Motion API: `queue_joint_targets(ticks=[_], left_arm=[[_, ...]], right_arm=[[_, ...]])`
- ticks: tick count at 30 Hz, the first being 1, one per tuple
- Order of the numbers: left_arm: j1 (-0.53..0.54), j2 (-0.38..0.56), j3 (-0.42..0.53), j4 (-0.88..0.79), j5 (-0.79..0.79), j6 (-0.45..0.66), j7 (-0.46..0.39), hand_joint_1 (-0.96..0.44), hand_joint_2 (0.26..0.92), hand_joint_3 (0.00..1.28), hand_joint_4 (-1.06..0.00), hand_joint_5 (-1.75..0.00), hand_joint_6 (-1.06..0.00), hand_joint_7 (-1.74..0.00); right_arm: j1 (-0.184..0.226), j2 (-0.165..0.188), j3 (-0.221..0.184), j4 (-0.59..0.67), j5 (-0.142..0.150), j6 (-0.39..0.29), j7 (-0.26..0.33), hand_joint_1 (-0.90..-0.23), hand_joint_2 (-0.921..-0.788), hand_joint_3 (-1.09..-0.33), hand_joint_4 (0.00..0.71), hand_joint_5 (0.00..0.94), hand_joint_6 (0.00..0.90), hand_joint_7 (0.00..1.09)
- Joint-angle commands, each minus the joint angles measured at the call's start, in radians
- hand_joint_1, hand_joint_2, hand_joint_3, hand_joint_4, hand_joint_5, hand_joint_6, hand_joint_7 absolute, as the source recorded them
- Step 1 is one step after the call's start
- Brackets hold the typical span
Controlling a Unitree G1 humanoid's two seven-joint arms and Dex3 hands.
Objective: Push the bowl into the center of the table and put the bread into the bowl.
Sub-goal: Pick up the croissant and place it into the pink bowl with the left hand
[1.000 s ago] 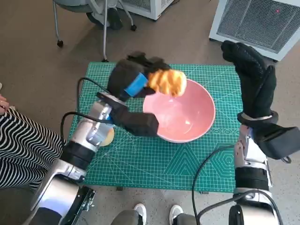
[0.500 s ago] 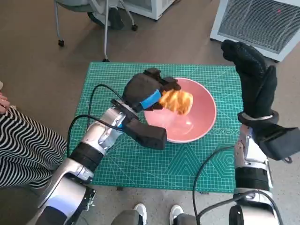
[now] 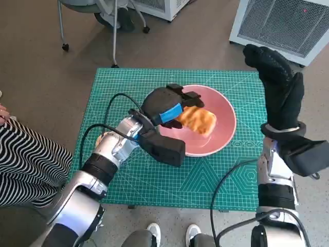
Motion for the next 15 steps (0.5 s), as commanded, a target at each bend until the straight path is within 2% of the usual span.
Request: queue_joint_targets(ticks=[1, 3, 6, 11, 15], left_arm=[[0.045, 0.035, 0.035, -0.103, -0.041, 0.007, -0.067, -0.55, 0.883, 0.01, -0.2, -0.02, -0.38, -0.06], [0.066, 0.053, 0.053, -0.153, -0.061, 0.005, -0.099, -0.65, 0.902, 0.04, -0.17, -0.01, -0.35, -0.03], [0.098, 0.083, 0.083, -0.224, -0.101, -0.007, -0.149, -0.79, 0.916, 0.22, -0.14, 0.0, -0.33, -0.01], [0.178, 0.166, 0.161, -0.384, -0.188, -0.041, -0.229, -0.87, 0.92, 0.39, -0.13, 0.0, -0.32, 0.0], [0.237, 0.24, 0.235, -0.47, -0.27, -0.074, -0.292, -0.89, 0.921, 0.42, -0.12, 0.0, -0.32, 0.0]], right_arm=[[0.03, -0.001, 0.001, -0.002, -0.008, 0.002, -0.009, -0.749, -0.921, -0.688, 0.171, 0.002, 0.037, 0.49], [0.031, 0.0, 0.002, -0.003, -0.01, 0.0, -0.012, -0.75, -0.921, -0.688, 0.171, 0.002, 0.036, 0.49], [0.032, 0.002, 0.004, -0.003, -0.012, -0.001, -0.016, -0.751, -0.921, -0.687, 0.172, 0.002, 0.037, 0.48], [0.035, 0.005, 0.008, -0.008, -0.014, -0.001, -0.02, -0.751, -0.921, -0.687, 0.172, 0.002, 0.038, 0.48], [0.039, 0.004, 0.008, -0.015, -0.013, -0.002, -0.021, -0.751, -0.921, -0.687, 0.172, 0.002, 0.038, 0.48]])
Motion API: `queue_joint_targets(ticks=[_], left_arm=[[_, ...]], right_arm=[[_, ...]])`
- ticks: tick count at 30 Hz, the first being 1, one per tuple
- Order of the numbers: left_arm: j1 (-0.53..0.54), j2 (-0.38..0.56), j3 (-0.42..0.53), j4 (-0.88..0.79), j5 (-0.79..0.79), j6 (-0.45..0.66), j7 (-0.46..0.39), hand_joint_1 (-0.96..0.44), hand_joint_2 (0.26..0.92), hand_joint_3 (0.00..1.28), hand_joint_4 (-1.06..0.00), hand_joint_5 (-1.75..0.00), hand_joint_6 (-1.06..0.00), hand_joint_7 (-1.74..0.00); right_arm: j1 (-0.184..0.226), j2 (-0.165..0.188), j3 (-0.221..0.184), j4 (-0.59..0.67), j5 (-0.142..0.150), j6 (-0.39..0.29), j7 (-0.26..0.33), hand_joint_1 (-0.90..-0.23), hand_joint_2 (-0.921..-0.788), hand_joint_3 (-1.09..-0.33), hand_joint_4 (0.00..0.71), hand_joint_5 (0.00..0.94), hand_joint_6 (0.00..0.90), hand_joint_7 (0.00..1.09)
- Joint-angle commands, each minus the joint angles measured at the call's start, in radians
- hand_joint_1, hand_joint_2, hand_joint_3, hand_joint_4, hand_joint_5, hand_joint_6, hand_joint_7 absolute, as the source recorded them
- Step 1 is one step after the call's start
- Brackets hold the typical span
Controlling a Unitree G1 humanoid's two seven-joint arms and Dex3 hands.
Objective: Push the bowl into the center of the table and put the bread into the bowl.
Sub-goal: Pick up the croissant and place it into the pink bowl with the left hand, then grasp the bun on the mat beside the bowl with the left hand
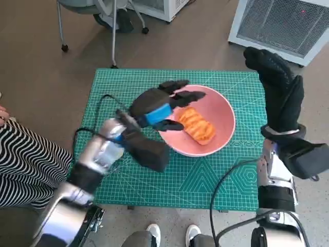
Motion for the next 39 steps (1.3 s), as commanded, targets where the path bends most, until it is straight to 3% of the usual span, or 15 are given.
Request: queue_joint_targets(ticks=[1, 10, 18, 25, 33, 39], left_arm=[[0.072, 0.097, 0.093, -0.102, -0.097, -0.041, -0.071, -0.9, 0.921, 0.42, -0.11, 0.0, -0.31, 0.0], [0.149, 0.244, 0.211, -0.136, -0.167, -0.079, -0.16, -0.92, 0.921, 0.35, -0.05, 0.0, -0.28, 0.0], [0.208, 0.351, 0.259, -0.134, -0.191, -0.046, -0.26, -0.93, 0.921, 0.12, -0.04, 0.0, -0.3, -0.01], [0.226, 0.394, 0.255, -0.13, -0.214, 0.022, -0.381, -0.78, 0.846, 0.01, -0.02, 0.0, -0.31, -0.02], [0.232, 0.422, 0.235, -0.144, -0.214, 0.129, -0.517, -0.65, 0.775, 0.0, 0.0, 0.0, -0.29, 0.0], [0.223, 0.431, 0.213, -0.153, -0.173, 0.173, -0.566, -0.54, 0.729, 0.0, 0.0, 0.0, -0.27, 0.0]], right_arm=[[0.026, 0.002, 0.005, -0.006, -0.01, 0.004, -0.008, -0.75, -0.921, -0.687, 0.172, 0.002, 0.038, 0.48], [0.03, 0.001, 0.003, -0.01, 0.004, 0.003, 0.004, -0.741, -0.921, -0.688, 0.172, 0.002, 0.039, 0.48], [0.028, 0.006, 0.005, -0.011, 0.013, 0.011, 0.01, -0.74, -0.921, -0.688, 0.172, 0.001, 0.04, 0.48], [0.021, 0.011, 0.005, -0.007, 0.029, 0.023, 0.02, -0.74, -0.921, -0.689, 0.172, 0.001, 0.04, 0.47], [0.015, 0.02, 0.007, -0.01, 0.047, 0.04, 0.036, -0.742, -0.921, -0.688, 0.171, 0.001, 0.041, 0.47], [0.013, 0.021, 0.009, -0.015, 0.053, 0.046, 0.042, -0.743, -0.921, -0.686, 0.169, 0.0, 0.042, 0.47]])
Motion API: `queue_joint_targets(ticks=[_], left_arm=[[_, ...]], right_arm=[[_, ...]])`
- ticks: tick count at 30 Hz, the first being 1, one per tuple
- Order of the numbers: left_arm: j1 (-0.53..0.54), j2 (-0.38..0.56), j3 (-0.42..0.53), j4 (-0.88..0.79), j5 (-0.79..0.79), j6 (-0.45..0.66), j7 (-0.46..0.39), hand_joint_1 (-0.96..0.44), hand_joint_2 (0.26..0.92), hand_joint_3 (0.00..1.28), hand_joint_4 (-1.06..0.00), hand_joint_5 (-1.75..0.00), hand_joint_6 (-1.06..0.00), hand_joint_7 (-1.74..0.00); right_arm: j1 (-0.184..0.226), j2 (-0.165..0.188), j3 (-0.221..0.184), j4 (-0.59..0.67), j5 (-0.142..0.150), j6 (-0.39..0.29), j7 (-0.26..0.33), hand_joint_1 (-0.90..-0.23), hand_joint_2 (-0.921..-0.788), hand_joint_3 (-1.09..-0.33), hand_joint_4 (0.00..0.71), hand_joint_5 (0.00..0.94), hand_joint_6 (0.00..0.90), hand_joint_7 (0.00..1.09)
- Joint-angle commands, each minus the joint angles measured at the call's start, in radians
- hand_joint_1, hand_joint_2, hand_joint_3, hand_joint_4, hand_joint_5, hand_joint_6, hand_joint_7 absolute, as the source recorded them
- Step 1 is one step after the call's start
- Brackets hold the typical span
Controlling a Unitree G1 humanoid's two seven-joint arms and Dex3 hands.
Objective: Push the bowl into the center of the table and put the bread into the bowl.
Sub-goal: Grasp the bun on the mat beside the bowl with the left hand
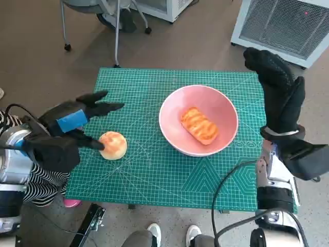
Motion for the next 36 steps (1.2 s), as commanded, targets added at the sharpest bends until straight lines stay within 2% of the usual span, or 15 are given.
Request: queue_joint_targets(ticks=[1, 6, 11, 19, 25, 36], left_arm=[[-0.003, 0.027, -0.025, -0.029, 0.035, 0.034, -0.034, -0.53, 0.725, 0.0, 0.0, 0.0, -0.27, 0.0], [-0.01, 0.033, -0.047, -0.061, 0.083, 0.105, -0.064, -0.49, 0.716, 0.0, 0.0, 0.0, -0.26, 0.0], [-0.027, 0.013, -0.059, -0.044, 0.084, 0.153, -0.095, -0.38, 0.704, 0.0, 0.0, 0.0, -0.26, 0.0], [-0.073, -0.032, -0.099, 0.076, 0.082, 0.143, -0.108, -0.26, 0.7, 0.0, -0.05, -0.02, -0.29, -0.01], [-0.118, -0.062, -0.15, 0.179, 0.118, 0.131, -0.093, -0.23, 0.703, 0.0, -0.09, -0.03, -0.32, -0.03], [-0.174, -0.127, -0.216, 0.331, 0.186, 0.136, -0.028, -0.11, 0.727, 0.02, -0.3, -0.05, -0.46, -0.06]], right_arm=[[0.006, 0.008, 0.005, 0.001, 0.008, 0.019, 0.013, -0.743, -0.921, -0.686, 0.168, 0.0, 0.042, 0.47], [0.006, 0.008, 0.006, -0.001, 0.008, 0.021, 0.015, -0.743, -0.921, -0.686, 0.167, 0.0, 0.042, 0.47], [0.01, 0.007, 0.005, -0.004, 0.011, 0.022, 0.02, -0.743, -0.921, -0.686, 0.167, 0.0, 0.042, 0.47], [0.016, 0.001, -0.001, -0.007, 0.014, 0.023, 0.027, -0.743, -0.921, -0.686, 0.167, 0.0, 0.042, 0.47], [0.02, -0.003, -0.003, -0.018, 0.009, 0.027, 0.023, -0.743, -0.921, -0.686, 0.167, 0.0, 0.042, 0.47], [0.027, -0.01, -0.004, -0.029, -0.003, 0.027, 0.016, -0.741, -0.921, -0.686, 0.167, 0.0, 0.042, 0.47]])
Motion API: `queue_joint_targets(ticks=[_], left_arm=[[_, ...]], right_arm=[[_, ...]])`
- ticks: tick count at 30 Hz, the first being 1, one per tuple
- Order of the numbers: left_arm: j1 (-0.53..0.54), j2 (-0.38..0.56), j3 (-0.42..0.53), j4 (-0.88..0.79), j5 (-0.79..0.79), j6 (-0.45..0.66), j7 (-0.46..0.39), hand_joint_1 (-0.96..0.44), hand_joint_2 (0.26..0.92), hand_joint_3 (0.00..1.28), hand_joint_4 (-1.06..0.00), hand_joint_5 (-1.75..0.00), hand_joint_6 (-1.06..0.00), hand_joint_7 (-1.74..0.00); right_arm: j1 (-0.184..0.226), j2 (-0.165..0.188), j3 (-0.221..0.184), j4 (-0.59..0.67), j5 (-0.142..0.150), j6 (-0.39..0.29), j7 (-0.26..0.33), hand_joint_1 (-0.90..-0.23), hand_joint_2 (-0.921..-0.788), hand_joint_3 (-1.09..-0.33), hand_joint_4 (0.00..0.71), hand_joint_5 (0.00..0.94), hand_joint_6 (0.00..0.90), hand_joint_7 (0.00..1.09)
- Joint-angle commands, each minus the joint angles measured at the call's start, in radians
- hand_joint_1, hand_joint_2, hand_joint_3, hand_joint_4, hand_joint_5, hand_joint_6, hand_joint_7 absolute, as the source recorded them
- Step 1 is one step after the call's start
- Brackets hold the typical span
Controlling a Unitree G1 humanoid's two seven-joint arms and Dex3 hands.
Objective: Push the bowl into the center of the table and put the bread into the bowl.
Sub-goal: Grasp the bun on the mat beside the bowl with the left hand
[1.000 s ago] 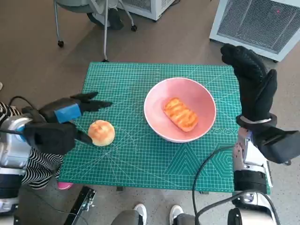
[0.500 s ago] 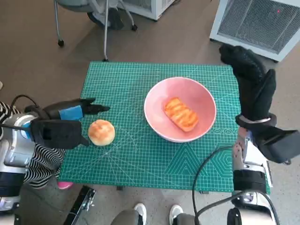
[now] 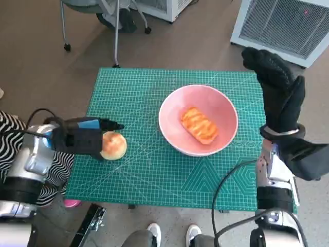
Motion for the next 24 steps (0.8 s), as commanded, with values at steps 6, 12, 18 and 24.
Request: queue_joint_targets(ticks=[6, 12, 18, 24], left_arm=[[-0.034, -0.051, -0.037, 0.085, 0.037, -0.002, 0.069, -0.04, 0.748, 0.03, -0.46, -0.06, -0.57, -0.09], [-0.027, -0.071, -0.043, 0.119, 0.039, -0.035, 0.12, -0.01, 0.774, 0.06, -0.63, -0.1, -0.67, -0.14], [-0.015, -0.072, -0.043, 0.134, 0.041, -0.077, 0.171, 0.02, 0.739, 0.18, -0.83, -0.17, -0.66, -0.46], [0.01, -0.049, -0.013, 0.069, 0.008, -0.111, 0.18, -0.04, 0.874, 0.1, -0.78, -0.92, -0.64, -1.07]], right_arm=[[0.024, -0.01, -0.003, 0.004, -0.006, 0.014, -0.002, -0.74, -0.921, -0.686, 0.167, 0.0, 0.043, 0.47], [0.023, -0.011, -0.003, 0.004, -0.008, 0.013, -0.002, -0.74, -0.921, -0.686, 0.167, 0.0, 0.043, 0.47], [0.025, -0.013, -0.003, -0.001, -0.007, 0.014, 0.0, -0.74, -0.921, -0.686, 0.167, 0.0, 0.043, 0.46], [0.024, -0.016, -0.004, 0.005, -0.007, 0.013, 0.002, -0.74, -0.921, -0.687, 0.167, 0.0, 0.043, 0.46]])
